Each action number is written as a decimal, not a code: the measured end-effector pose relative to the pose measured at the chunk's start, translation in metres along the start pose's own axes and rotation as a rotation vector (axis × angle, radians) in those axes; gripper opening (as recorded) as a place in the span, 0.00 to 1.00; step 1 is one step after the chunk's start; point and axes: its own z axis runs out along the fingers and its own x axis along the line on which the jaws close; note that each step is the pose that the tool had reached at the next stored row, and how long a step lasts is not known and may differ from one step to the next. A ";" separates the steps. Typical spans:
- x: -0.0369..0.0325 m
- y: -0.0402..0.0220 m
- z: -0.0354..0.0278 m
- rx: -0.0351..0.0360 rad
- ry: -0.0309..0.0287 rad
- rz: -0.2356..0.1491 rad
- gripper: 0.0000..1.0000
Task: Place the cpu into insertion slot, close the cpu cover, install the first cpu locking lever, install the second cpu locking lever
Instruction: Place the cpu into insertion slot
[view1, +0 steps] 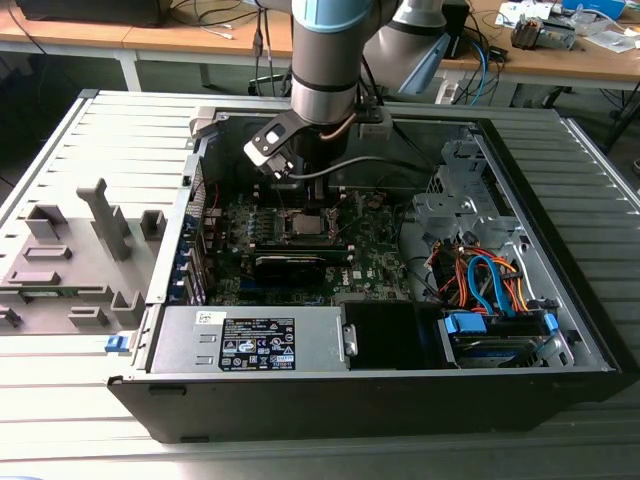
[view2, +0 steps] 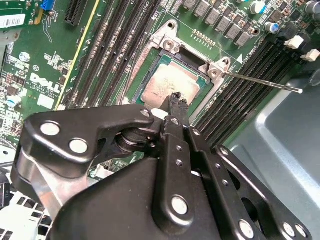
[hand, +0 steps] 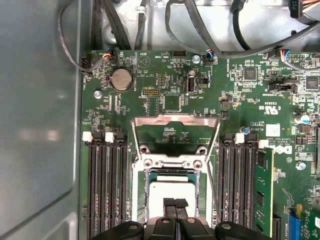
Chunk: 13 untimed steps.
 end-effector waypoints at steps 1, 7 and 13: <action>0.0000 0.0000 -0.0011 0.0000 0.0009 0.000 0.11; 0.0001 -0.0001 -0.0084 0.0000 0.0025 0.000 0.11; 0.0004 -0.0002 -0.0253 0.0000 0.0029 0.000 0.11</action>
